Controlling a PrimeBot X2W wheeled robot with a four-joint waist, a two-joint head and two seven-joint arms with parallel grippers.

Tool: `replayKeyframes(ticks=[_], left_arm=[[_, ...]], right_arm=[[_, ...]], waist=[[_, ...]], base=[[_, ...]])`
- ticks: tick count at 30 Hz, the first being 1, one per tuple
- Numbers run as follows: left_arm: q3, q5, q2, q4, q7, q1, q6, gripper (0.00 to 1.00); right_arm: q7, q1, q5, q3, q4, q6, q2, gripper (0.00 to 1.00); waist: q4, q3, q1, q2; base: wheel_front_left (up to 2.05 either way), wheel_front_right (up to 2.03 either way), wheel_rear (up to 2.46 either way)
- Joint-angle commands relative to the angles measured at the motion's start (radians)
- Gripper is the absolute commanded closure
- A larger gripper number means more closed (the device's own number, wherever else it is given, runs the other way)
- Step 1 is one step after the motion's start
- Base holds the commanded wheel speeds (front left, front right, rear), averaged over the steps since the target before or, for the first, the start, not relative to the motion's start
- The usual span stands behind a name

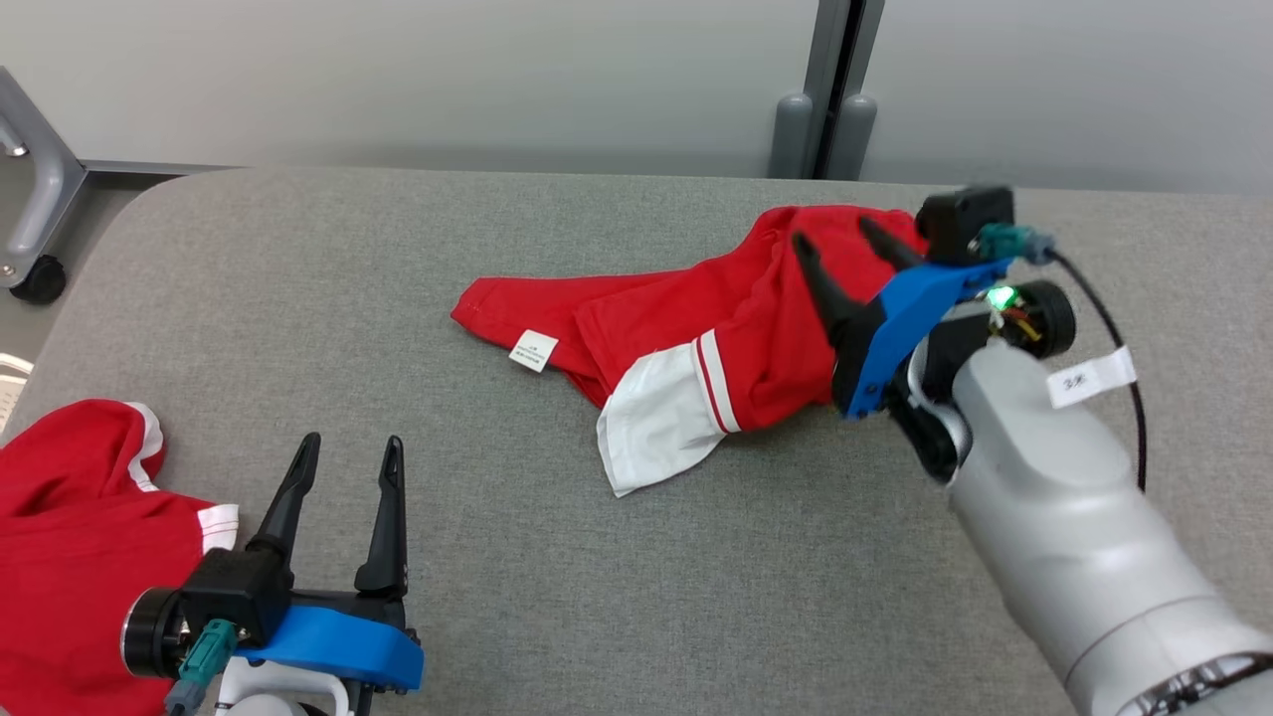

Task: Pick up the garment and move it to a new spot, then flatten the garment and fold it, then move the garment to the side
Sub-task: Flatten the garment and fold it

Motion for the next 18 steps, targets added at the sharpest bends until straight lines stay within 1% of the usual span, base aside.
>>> replayKeyframes(ticks=[1, 3, 6, 7, 8, 12, 15, 18], left_arm=[[-0.001, -0.003, 0.002, -0.004, -0.001, 0.007, 0.005, 0.0], [-0.002, -0.006, 0.003, -0.006, -0.001, 0.015, 0.008, 0.0], [-0.002, -0.009, 0.005, -0.012, -0.001, 0.018, 0.011, 0.0], [-0.003, -0.009, 0.005, -0.015, -0.001, 0.019, 0.011, 0.0], [-0.004, -0.01, 0.007, -0.019, 0.0, 0.02, 0.014, 0.0], [-0.005, -0.01, 0.01, -0.028, 0.0, 0.016, 0.019, 0.0], [-0.006, -0.009, 0.013, -0.035, 0.002, 0.005, 0.018, 0.0], [-0.01, -0.007, 0.014, -0.039, 0.002, -0.007, 0.018, 0.0]], right_arm=[[0.029, 0.062, 0.011, 0.027, -0.037, 0.0, -0.002, 0.0], [0.061, 0.126, 0.018, 0.047, -0.08, 0.0, 0.003, 0.0], [0.095, 0.225, 0.039, 0.019, -0.126, 0.0, 0.002, 0.0], [0.097, 0.249, 0.046, -0.009, -0.132, 0.0, -0.004, 0.0], [0.082, 0.287, 0.04, -0.076, -0.132, 0.0, -0.019, 0.0], [0.068, 0.321, 0.027, -0.213, -0.11, 0.0, -0.01, 0.0], [0.068, 0.301, 0.013, -0.285, -0.092, 0.0, -0.003, 0.0], [0.072, 0.265, -0.003, -0.328, -0.075, 0.0, 0.005, 0.0]], waist=[[0.002, -0.007, 0.0001, 0.0], [0.007, -0.01, 0.0001, 0.0], [0.017, -0.007, 0.0001, 0.0], [0.019, -0.005, 0.0001, 0.0], [0.025, 0.002, 0.0001, 0.0], [0.028, 0.019, 0.0001, 0.0], [0.029, 0.038, 0.0001, 0.0], [0.03, 0.056, 0.0001, 0.0]], base=[[0.0, 0.0, 0.0], [0.0, 0.0, 0.0], [0.0, 0.0, 0.0], [0.0, 0.0, 0.0], [0.0, 0.0, 0.0], [0.0, 0.0, 0.0], [0.0, 0.0, 0.0], [0.0, 0.0, 0.0]])
